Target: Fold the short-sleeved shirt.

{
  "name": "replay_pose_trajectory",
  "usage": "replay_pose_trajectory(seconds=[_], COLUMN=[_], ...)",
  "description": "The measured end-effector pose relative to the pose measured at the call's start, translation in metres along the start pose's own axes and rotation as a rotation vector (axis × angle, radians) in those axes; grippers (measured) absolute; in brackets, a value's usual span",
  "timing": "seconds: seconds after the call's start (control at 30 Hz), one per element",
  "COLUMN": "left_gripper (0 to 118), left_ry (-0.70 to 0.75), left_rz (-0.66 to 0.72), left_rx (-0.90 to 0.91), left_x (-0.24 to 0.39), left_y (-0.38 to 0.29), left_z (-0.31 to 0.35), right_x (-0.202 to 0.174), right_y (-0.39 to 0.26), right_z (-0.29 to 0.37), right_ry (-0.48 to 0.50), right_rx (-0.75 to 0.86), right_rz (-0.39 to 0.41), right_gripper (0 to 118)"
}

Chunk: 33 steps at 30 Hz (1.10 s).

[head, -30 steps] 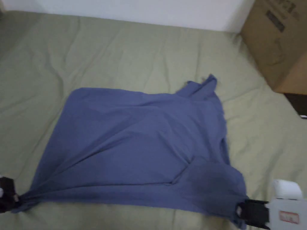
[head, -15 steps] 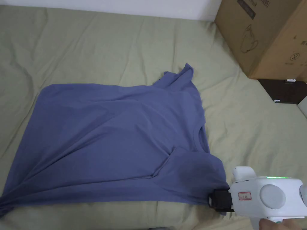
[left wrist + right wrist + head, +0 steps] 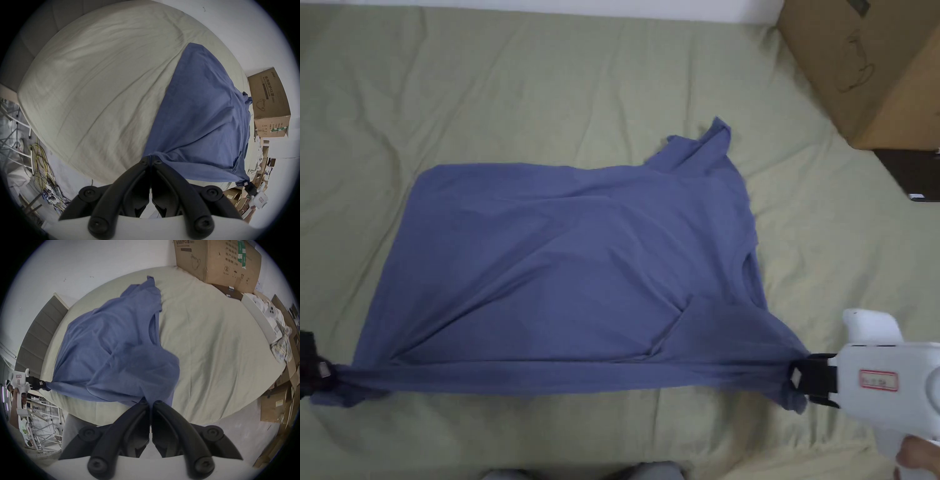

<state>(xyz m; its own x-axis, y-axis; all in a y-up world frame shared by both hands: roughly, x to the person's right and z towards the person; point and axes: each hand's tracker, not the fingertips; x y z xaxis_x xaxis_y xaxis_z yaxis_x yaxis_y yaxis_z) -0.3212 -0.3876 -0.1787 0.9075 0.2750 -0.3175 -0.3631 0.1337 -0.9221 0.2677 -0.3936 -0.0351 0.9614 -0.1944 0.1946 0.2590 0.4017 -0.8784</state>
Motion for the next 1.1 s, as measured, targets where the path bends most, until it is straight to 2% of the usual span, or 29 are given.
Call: replay_pose_trajectory(seconds=[0.3, 0.5, 0.77, 0.93, 0.97, 1.0, 1.03, 1.07, 1.1], left_gripper=[0, 0, 0, 0, 2, 20, 59, 106, 116], left_ry=[0.135, 0.160, 0.223, 0.222, 0.216, 0.210, 0.202, 0.210, 0.202], left_rz=[-0.214, -0.246, -0.273, -0.299, -0.325, -0.336, -0.340, -0.325, -0.299], left_rx=[0.000, -0.016, -0.071, -0.063, -0.058, -0.039, -0.014, 0.062, 0.090], left_x=[0.057, 0.089, 0.105, 0.104, 0.104, 0.103, 0.101, 0.099, 0.095], left_y=[0.071, 0.121, 0.146, 0.146, 0.144, 0.140, 0.137, 0.133, 0.128], left_z=[-0.019, -0.056, -0.117, -0.121, -0.117, -0.113, -0.107, -0.098, -0.089], right_x=[-0.023, -0.021, -0.011, -0.008, -0.009, -0.011, -0.010, -0.009, -0.008], right_y=[0.090, 0.143, 0.163, 0.163, 0.164, 0.164, 0.164, 0.163, 0.162], right_z=[-0.020, -0.070, -0.140, -0.154, -0.153, -0.148, -0.140, -0.127, -0.114], right_ry=[-0.032, -0.082, -0.167, -0.176, -0.179, -0.180, -0.169, -0.162, -0.166], right_rx=[0.043, 0.020, -0.076, -0.092, -0.095, -0.092, -0.073, -0.018, 0.016], right_rz=[0.080, 0.090, 0.101, 0.081, 0.082, 0.084, 0.079, 0.070, 0.060], right_gripper=[0, 0, 0, 0, 3, 28, 68, 110, 116])
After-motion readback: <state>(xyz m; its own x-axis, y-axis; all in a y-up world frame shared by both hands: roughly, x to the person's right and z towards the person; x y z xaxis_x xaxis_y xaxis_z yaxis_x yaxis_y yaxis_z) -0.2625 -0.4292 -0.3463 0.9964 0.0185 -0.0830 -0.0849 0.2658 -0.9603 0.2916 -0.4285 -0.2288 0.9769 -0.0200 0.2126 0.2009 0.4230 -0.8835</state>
